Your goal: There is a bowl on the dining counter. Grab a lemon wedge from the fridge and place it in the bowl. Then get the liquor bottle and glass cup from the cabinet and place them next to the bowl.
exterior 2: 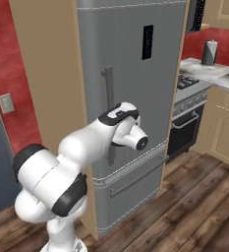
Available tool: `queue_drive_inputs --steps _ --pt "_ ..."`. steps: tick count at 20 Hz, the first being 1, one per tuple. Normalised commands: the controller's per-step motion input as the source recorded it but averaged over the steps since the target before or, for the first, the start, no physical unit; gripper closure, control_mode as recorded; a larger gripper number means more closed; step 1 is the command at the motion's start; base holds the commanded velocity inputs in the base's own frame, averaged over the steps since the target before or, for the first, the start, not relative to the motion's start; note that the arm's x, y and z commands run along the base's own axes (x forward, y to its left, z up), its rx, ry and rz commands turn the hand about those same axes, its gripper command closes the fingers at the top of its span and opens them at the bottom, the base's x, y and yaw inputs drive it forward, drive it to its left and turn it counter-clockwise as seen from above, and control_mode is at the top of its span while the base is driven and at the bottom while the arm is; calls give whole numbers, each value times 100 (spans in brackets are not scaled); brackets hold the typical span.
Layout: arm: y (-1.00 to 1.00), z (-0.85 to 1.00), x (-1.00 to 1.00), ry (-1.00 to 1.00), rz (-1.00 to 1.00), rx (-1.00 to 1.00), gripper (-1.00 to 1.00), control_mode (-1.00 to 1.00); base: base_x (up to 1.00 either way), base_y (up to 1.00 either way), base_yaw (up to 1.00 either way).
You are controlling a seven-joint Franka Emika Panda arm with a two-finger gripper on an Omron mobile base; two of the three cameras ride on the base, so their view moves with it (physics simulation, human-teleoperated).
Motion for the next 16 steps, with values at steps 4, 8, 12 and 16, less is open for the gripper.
queue_drive_inputs --steps 4,8,12,16 --pt "1 0 28 0 1 0 -100 -100 0 0 0" --pt "7 -1 25 0 1 0 -100 -100 0 0 0" --pt "26 -5 24 0 1 0 -100 -100 0 0 0" --pt "32 -3 28 0 1 0 -100 -100 0 0 0"
